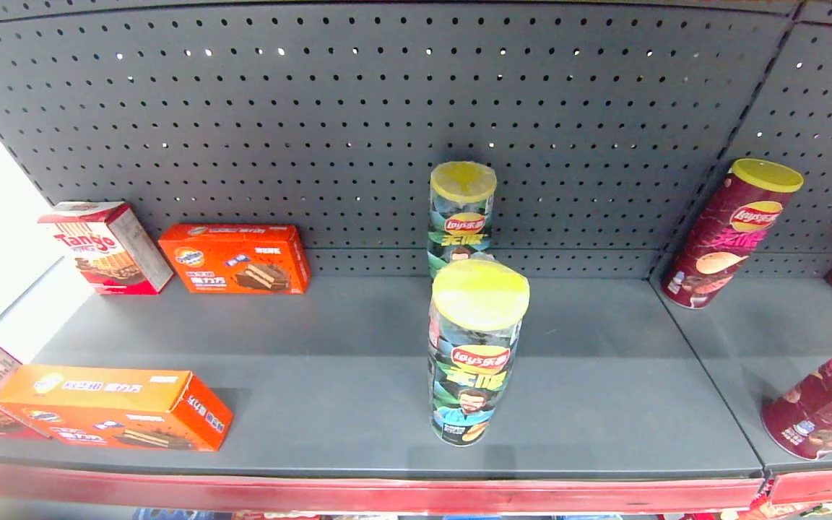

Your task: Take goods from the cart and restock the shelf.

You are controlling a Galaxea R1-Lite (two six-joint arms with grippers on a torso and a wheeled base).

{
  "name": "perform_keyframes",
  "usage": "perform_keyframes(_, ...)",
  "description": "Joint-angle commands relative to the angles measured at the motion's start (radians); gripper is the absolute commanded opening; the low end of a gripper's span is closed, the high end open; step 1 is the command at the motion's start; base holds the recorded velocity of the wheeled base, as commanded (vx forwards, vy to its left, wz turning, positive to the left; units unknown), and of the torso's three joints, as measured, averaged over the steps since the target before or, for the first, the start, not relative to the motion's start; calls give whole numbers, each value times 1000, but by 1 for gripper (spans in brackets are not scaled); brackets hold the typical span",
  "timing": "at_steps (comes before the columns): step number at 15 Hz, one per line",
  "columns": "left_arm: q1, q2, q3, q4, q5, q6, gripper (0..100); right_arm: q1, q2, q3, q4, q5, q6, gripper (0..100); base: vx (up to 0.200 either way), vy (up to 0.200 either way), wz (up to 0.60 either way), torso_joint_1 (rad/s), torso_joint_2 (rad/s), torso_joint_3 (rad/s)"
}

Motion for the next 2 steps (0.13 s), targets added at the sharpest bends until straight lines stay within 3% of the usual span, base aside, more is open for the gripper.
perform_keyframes(1,0,1,0,0,0,0,100,0,1,0,0,-1,3,100,0,0,0,0,0,0)
perform_keyframes(2,0,1,0,0,0,0,100,0,1,0,0,-1,5,100,0,0,0,0,0,0)
